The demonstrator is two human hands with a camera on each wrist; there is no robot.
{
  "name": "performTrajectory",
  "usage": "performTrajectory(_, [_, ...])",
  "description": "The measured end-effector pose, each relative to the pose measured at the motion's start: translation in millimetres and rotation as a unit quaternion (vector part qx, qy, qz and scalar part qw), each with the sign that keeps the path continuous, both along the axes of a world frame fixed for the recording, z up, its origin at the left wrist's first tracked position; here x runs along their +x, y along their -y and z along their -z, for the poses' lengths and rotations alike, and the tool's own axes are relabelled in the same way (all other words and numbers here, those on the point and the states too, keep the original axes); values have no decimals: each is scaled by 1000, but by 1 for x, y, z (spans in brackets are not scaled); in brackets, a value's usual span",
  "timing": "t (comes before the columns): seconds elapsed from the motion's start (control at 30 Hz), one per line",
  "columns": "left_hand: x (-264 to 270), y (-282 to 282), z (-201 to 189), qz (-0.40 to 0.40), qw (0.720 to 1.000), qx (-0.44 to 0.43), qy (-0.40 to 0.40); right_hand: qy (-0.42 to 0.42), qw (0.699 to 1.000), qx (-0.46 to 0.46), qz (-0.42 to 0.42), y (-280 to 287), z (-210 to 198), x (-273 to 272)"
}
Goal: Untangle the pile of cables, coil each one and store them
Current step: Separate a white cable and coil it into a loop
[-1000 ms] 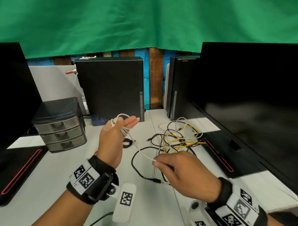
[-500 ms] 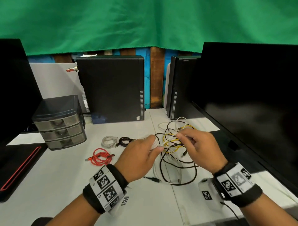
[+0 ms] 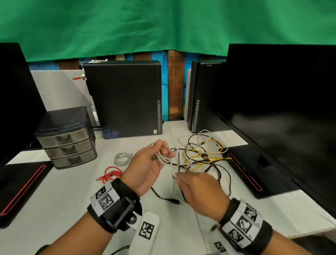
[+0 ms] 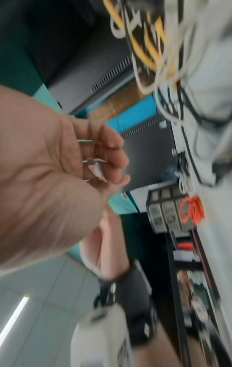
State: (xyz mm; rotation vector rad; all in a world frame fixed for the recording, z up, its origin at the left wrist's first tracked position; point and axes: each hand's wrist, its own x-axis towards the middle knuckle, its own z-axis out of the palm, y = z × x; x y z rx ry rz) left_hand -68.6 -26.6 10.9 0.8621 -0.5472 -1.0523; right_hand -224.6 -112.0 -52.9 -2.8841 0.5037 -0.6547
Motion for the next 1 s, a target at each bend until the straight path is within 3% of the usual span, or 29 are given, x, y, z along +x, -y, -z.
performTrajectory(0.07, [1,1,6,-27,999,15,9,-44,999,17,-21,-21,-4,3])
performTrajectory(0.13, [-3,1,11,-48,985,52,155,-30,999,41,-20,-33,-15,1])
performTrajectory(0.2, [-10,-1,15,-49,942,74,323,32,996,76,-20,-38,-30,-2])
performTrajectory(0.3, [-19,-4,22,-13,917,53,395,138,980,144,-20,-40,-49,-7])
performTrajectory(0.37, [-24,-7,20,-4,906,43,422,203,945,257,-21,-39,-58,-8])
performTrajectory(0.43, [-29,-11,13,23,899,48,435,246,888,388,-29,-37,-66,-9])
performTrajectory(0.47, [-31,-13,9,41,901,48,429,254,872,416,-34,-36,-71,-10])
performTrajectory(0.53, [-33,-16,2,71,907,54,412,252,876,407,-49,-32,-73,-12])
performTrajectory(0.67, [-33,-21,-10,116,925,77,354,262,933,247,-20,-22,-67,-13])
performTrajectory(0.73, [-35,-23,-15,134,941,81,300,261,941,215,2,-18,-62,-12])
performTrajectory(0.83, [-35,-22,-17,108,974,62,191,251,905,340,-49,-22,-58,-7])
performTrajectory(1.0, [-37,-17,-10,56,995,49,69,290,886,358,-57,-28,-51,-3])
